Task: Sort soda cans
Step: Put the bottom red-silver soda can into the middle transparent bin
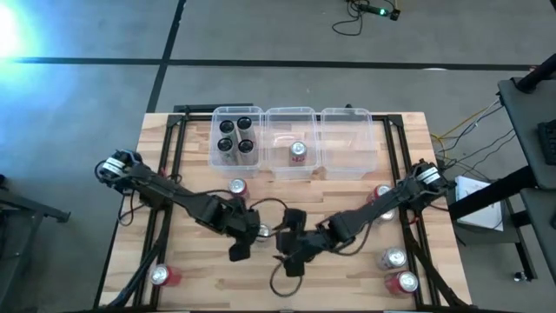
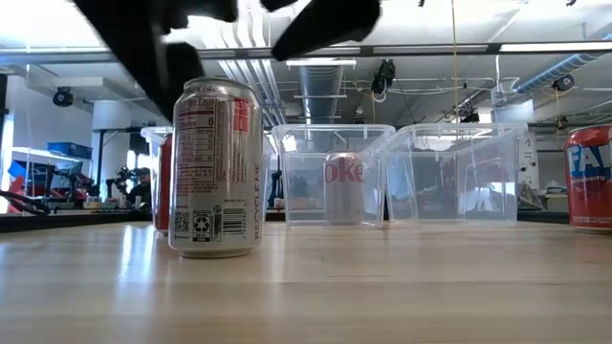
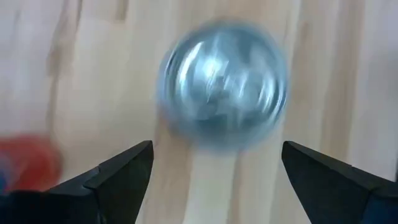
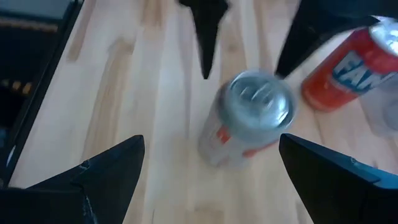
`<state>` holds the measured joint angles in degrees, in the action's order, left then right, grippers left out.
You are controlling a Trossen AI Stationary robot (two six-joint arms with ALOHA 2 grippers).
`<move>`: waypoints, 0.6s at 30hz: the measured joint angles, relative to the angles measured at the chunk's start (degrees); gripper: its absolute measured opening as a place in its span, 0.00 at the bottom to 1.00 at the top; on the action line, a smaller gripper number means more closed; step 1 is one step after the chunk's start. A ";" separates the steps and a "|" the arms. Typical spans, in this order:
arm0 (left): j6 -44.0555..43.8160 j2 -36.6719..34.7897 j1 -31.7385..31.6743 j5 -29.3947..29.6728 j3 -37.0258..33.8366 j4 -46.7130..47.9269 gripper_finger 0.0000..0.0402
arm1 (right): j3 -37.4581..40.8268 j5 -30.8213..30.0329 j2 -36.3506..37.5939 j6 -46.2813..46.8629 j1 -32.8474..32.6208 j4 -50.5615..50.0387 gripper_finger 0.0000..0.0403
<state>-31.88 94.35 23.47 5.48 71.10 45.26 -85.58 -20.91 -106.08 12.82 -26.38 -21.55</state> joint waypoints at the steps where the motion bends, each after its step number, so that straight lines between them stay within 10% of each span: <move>1: -0.44 -0.71 0.49 0.80 0.03 2.31 0.85 | 0.00 0.45 0.00 -0.02 0.82 1.11 0.91; 6: -5.41 -5.05 2.31 7.98 -4.14 5.37 0.85 | -2.17 3.98 0.00 -2.26 4.30 -0.06 0.91; 18: -5.19 -5.81 1.61 11.38 -19.14 -21.63 0.80 | -6.79 4.37 0.00 -0.57 4.67 -15.09 0.91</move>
<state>-37.08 88.54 25.08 16.87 51.96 23.63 -92.37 -16.53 -106.08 12.25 -21.71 -36.64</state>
